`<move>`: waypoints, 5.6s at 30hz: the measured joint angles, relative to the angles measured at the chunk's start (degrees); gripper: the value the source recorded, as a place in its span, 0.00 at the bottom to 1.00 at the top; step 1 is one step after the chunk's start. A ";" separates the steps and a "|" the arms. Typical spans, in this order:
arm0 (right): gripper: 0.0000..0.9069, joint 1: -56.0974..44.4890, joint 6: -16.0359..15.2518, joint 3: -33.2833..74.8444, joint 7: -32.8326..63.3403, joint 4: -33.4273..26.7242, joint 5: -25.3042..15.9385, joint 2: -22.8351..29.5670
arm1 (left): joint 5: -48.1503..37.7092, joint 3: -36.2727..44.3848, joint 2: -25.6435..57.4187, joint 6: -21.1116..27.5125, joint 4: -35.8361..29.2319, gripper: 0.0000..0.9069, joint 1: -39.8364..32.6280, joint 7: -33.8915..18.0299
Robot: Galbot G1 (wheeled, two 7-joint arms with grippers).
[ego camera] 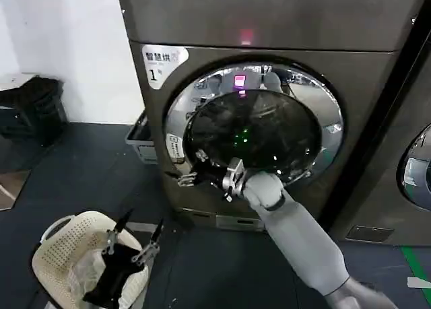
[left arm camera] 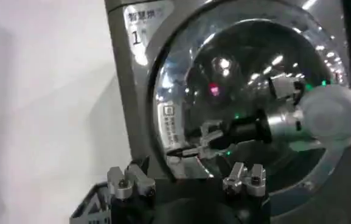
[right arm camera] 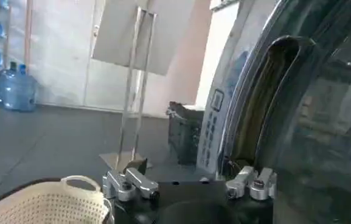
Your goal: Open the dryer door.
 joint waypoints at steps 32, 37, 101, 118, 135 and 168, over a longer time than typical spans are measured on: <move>1.00 -5.94 0.88 5.41 -24.40 7.13 2.01 -5.65 | -20.94 -14.33 9.87 5.61 6.73 1.00 -11.46 10.30; 1.00 -7.92 0.79 6.53 -28.28 8.96 3.10 -7.08 | -24.11 -14.08 13.01 6.13 8.54 1.00 -13.41 9.77; 1.00 -39.89 9.28 44.75 -46.24 13.14 7.08 -19.56 | -28.74 14.65 30.93 8.20 15.59 1.00 -31.74 14.19; 1.00 -42.32 9.87 75.60 -38.11 7.60 16.24 -16.07 | -25.99 22.14 29.62 8.10 14.63 1.00 -33.73 15.48; 1.00 -46.39 9.95 94.15 -1.40 12.21 10.89 -12.20 | -24.21 30.77 29.35 8.04 12.97 1.00 -35.18 15.12; 1.00 -57.15 2.44 116.93 29.31 13.83 4.12 -12.56 | -25.02 57.23 18.86 7.58 27.33 1.00 -55.49 8.83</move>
